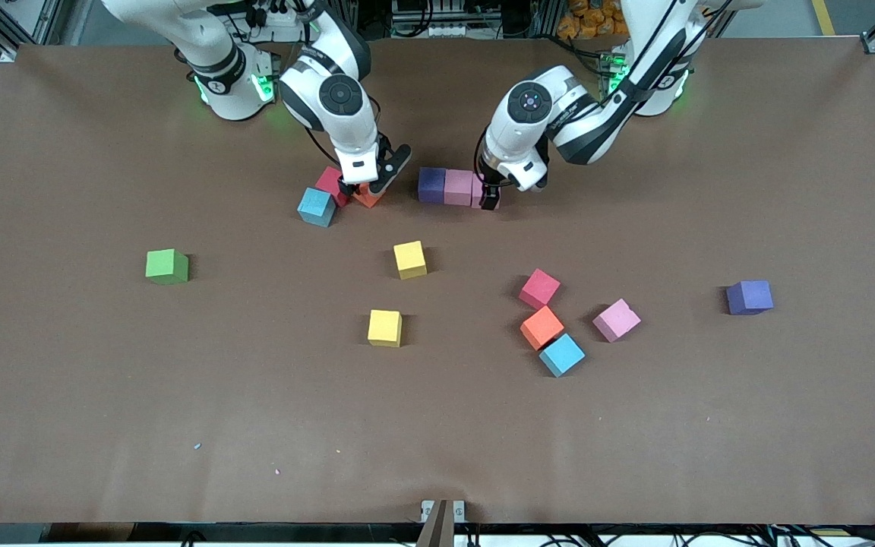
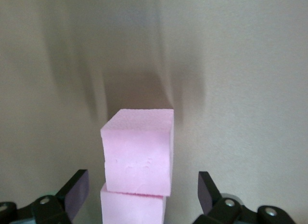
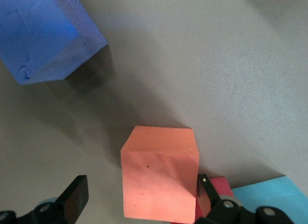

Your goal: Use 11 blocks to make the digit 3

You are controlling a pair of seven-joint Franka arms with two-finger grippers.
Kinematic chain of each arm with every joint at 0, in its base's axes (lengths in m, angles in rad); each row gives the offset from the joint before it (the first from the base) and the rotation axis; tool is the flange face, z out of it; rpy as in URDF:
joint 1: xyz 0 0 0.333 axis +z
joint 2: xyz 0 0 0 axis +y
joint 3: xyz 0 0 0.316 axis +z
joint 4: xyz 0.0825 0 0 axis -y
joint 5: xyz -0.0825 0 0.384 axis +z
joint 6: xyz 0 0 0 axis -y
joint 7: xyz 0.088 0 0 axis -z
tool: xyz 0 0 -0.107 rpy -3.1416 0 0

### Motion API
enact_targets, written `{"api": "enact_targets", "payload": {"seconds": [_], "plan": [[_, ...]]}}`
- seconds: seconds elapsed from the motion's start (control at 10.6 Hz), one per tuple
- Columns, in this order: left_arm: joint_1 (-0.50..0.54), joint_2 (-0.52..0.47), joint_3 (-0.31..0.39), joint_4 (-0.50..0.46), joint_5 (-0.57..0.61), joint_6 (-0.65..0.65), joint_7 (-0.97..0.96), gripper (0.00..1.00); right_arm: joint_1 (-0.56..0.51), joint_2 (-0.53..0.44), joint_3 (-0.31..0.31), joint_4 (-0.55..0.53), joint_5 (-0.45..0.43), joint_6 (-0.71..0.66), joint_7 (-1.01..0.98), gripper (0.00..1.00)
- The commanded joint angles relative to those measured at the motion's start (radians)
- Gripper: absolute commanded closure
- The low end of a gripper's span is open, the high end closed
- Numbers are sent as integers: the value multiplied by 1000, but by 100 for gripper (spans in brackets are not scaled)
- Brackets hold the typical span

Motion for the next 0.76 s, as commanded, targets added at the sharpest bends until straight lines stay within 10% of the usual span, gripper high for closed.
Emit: {"api": "enact_targets", "payload": {"seconds": [0.0, 0.66], "plan": [[4, -45, -11, 32, -14, -80, 8, 0, 16, -17, -2, -21, 26, 15, 5, 0], [27, -105, -12, 143, -14, -248, 124, 0, 23, 26, -4, -24, 24, 67, 4, 0]]}}
